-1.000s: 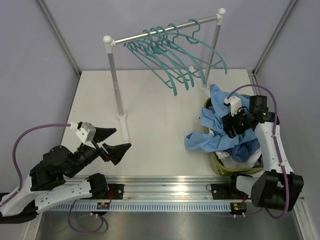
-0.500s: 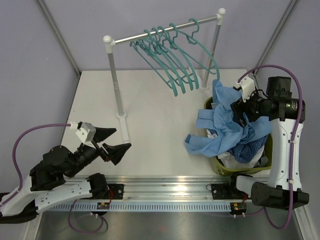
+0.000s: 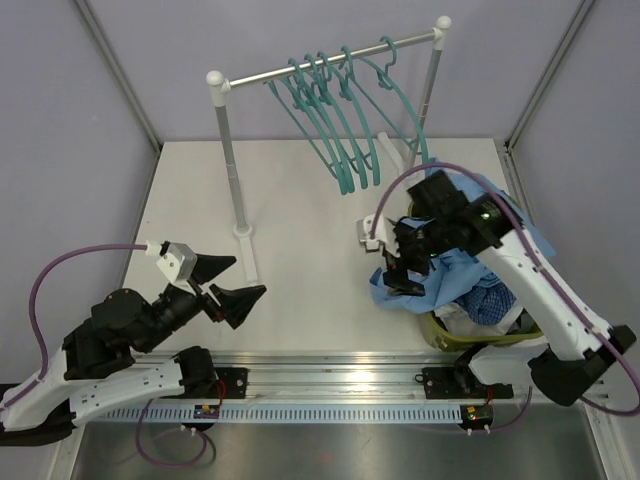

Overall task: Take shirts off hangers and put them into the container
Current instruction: Place the shirt into the basket

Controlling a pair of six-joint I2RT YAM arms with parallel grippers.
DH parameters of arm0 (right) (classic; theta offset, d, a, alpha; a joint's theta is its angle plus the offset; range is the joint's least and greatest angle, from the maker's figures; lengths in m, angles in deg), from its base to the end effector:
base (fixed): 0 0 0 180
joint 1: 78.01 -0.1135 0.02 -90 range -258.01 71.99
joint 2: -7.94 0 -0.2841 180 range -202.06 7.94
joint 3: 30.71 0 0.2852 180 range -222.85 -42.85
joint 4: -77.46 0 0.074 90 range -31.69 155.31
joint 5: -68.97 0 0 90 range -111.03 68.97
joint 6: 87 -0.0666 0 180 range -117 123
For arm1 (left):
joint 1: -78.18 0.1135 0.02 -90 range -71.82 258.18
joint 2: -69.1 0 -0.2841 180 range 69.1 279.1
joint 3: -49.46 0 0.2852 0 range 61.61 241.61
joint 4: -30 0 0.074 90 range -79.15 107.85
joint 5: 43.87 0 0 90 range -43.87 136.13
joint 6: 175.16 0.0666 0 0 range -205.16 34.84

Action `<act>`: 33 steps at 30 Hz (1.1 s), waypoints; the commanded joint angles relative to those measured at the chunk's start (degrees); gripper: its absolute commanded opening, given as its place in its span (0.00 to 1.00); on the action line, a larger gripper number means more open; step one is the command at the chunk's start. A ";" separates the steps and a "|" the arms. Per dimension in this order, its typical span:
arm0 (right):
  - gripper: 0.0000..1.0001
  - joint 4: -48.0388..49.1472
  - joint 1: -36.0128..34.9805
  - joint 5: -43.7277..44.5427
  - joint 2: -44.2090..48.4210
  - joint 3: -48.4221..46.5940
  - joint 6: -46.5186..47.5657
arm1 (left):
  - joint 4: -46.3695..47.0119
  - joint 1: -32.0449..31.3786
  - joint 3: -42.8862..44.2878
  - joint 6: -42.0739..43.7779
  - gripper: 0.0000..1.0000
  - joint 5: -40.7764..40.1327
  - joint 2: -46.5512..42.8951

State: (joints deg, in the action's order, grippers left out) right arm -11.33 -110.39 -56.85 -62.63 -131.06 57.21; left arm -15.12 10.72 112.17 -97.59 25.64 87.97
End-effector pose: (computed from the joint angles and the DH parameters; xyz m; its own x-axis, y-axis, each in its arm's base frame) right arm 0.1809 0.1609 0.4133 0.1353 -0.6931 -0.7081 -0.9900 -0.0663 -0.1243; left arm 0.0573 -0.0772 0.3999 -0.1657 -0.1267 -0.9780 0.7121 0.6707 -0.2076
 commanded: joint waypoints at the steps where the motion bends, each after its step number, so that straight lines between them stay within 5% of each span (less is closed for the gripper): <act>1: 0.94 -3.52 -10.02 16.35 -6.24 3.82 -2.80 | 2.74 -0.30 0.76 -1.46 0.99 -1.48 0.29; 6: 0.98 -0.71 -19.46 38.22 -17.13 4.37 -8.85 | 0.98 -0.21 -0.29 -2.60 0.99 -2.97 -0.68; 10: 1.00 -0.62 -20.97 42.13 -26.27 1.54 -12.73 | -2.18 -0.21 -1.08 -4.88 0.99 -5.26 -3.92; 23: 0.97 9.14 -21.67 58.48 -33.58 10.24 -13.43 | -7.28 -0.21 -2.14 -7.44 0.99 -8.51 -14.04; 26: 0.76 6.34 -21.67 54.55 -36.13 9.02 -15.10 | -6.50 -0.21 -2.40 -7.09 0.99 -7.55 -13.25; 29: 0.43 4.31 -21.67 52.34 -37.28 8.84 -15.89 | -5.00 -0.22 -3.10 -6.47 0.99 -7.02 -12.72; 30: 0.15 4.31 -21.67 52.08 -37.28 8.84 -15.98 | -4.56 -0.21 -3.37 -6.47 0.99 -6.76 -12.63; 31: 0.04 4.31 -21.67 51.81 -36.84 8.84 -16.07 | -3.78 -0.21 -3.80 -6.38 0.99 -6.49 -12.46; 33: 0.00 3.87 -21.67 49.97 -35.00 8.66 -15.64 | -3.24 -0.30 -4.07 -6.29 0.99 -6.23 -11.84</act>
State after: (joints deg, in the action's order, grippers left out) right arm -5.28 -131.54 -4.78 -100.31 -121.37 41.59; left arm -22.27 10.72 108.67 -104.48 18.89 74.53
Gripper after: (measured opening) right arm 0.021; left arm 0.988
